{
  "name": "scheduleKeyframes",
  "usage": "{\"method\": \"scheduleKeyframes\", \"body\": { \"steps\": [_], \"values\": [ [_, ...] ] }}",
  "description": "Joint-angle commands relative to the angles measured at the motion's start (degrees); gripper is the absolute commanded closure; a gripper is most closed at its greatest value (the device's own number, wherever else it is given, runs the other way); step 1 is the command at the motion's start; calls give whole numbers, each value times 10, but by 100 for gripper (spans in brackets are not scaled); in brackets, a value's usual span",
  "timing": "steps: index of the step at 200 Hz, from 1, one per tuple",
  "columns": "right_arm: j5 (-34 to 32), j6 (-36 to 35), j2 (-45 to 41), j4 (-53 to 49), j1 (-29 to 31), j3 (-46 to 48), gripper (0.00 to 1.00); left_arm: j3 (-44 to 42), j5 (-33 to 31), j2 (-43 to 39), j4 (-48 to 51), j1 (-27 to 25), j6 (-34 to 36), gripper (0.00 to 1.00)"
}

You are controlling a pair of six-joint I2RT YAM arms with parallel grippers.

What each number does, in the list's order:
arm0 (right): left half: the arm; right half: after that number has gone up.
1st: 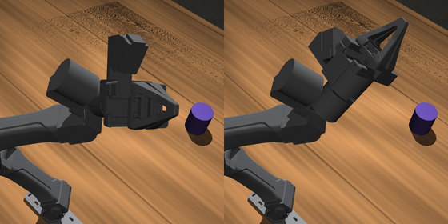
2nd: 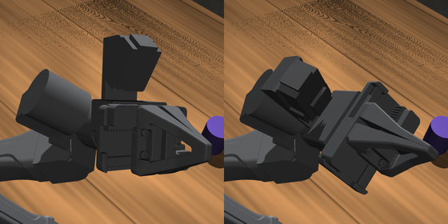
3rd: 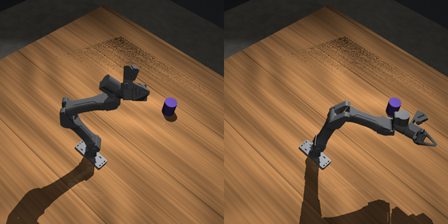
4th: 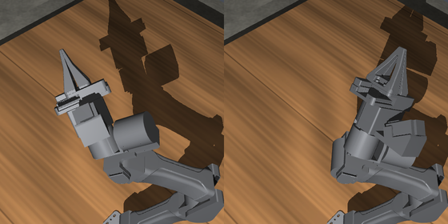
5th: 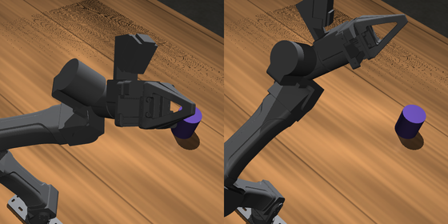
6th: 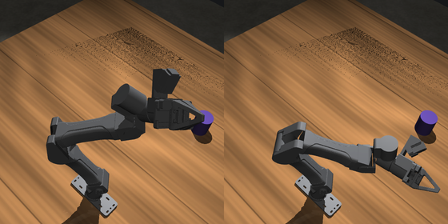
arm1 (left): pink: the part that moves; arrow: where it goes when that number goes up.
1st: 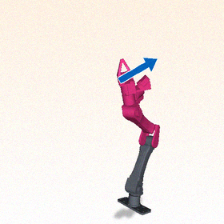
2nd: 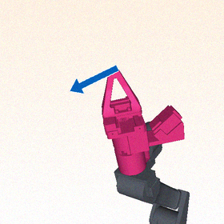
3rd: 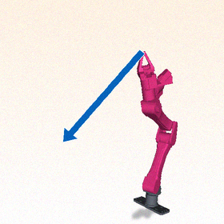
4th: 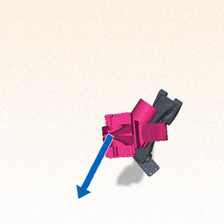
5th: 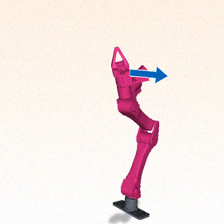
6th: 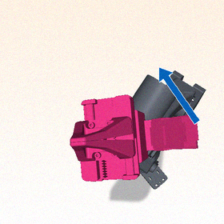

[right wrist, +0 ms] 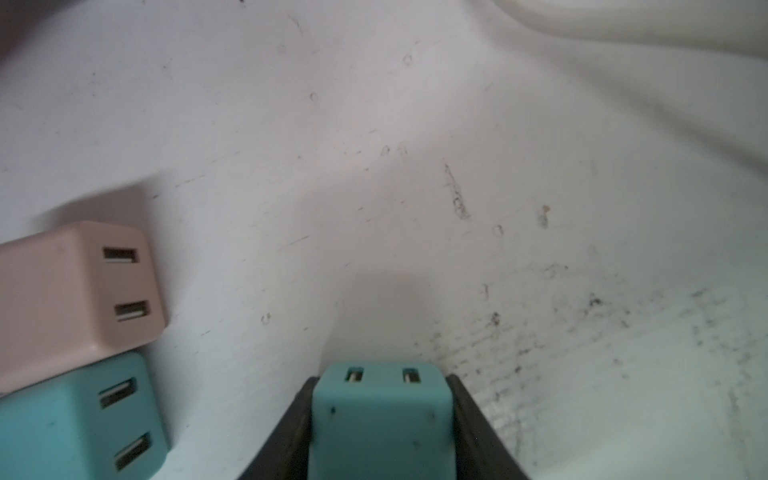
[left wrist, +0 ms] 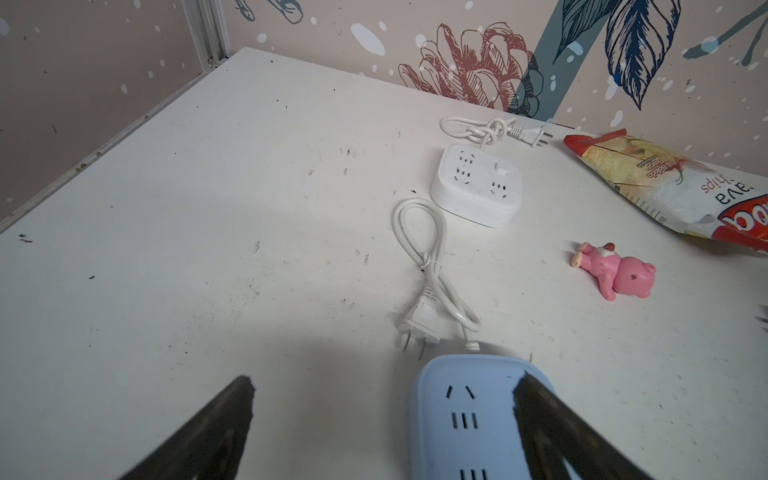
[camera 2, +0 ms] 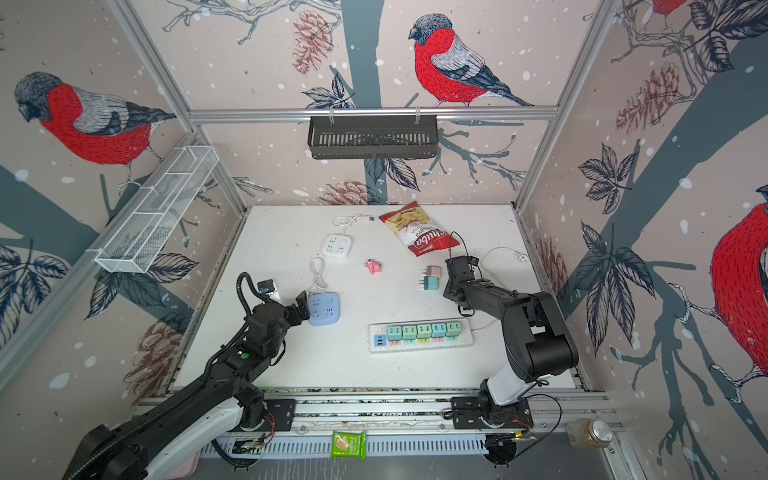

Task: Insert the plug
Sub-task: 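Close the right gripper on the teal adapter and lift it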

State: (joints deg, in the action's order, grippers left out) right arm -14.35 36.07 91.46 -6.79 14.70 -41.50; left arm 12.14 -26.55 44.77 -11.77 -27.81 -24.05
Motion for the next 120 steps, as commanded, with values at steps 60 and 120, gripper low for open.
{"method": "scheduleKeyframes", "body": {
  "steps": [60,120],
  "values": [
    [7,18,-114,-18,35,-18,62,6,3,1,-30,0,0,3],
    [-107,-44,-229,48,169,-16,65,6,3,-1,-29,0,1,3]
  ]
}}
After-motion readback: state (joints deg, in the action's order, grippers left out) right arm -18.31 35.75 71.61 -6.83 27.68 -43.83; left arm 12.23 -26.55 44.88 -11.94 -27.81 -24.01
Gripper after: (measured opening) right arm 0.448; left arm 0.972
